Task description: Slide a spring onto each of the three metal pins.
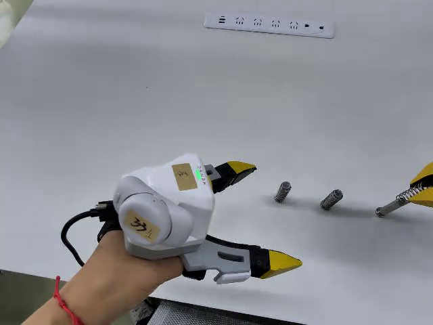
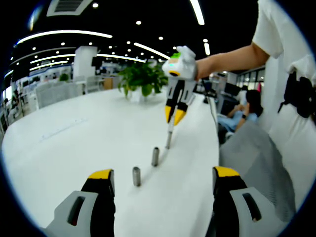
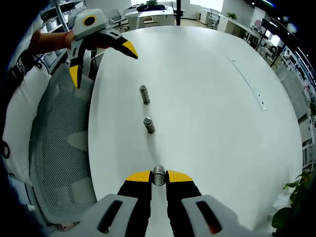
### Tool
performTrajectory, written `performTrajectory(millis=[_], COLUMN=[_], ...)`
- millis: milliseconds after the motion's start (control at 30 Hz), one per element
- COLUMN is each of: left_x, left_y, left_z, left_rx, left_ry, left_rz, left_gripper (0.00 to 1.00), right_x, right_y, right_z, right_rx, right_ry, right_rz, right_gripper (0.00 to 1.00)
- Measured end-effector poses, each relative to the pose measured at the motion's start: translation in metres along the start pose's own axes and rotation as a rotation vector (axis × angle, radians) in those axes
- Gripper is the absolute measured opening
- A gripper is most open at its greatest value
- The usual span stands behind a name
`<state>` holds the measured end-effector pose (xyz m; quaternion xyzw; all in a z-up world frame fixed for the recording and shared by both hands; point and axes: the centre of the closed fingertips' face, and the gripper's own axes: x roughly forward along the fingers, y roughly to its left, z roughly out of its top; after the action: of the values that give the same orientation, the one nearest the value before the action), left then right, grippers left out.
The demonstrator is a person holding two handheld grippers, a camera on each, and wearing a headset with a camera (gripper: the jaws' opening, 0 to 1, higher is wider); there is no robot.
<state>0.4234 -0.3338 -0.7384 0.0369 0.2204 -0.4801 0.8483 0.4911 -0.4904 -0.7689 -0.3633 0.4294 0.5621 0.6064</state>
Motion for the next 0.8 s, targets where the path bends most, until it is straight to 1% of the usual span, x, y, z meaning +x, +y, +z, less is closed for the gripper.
performTrajectory(millis=[167, 400, 567, 800], left_x=[0.001, 0.0019, 0.0019, 0.0017], left_y=[0.0008, -0.0005, -0.0001, 0.001], left_z=[0.0018, 0.0016, 0.002, 0.0011], left_rx=[-0.003, -0.007, -0.01, -0.009], left_ry=[-0.006, -0.008, -0.011, -0.009], left_rz=[0.001, -0.004, -0.004, -0.002], left_gripper=[0.82, 0.82, 0.82, 0.82], right_x=[-0.001, -0.0019, 0.0016, 0.0068], right_y=[0.0007, -0.0003, -0.0023, -0.0005], right_z=[-0.0025, -0.0026, -0.0052, -0.0059], right_rx=[-0.007, -0.001, 0.001, 0.01], right_ry=[0.009, 0.013, 0.018, 0.013], right_rz=[0.003, -0.001, 0.003, 0.004], right_gripper=[0.12, 0.12, 0.12, 0.12])
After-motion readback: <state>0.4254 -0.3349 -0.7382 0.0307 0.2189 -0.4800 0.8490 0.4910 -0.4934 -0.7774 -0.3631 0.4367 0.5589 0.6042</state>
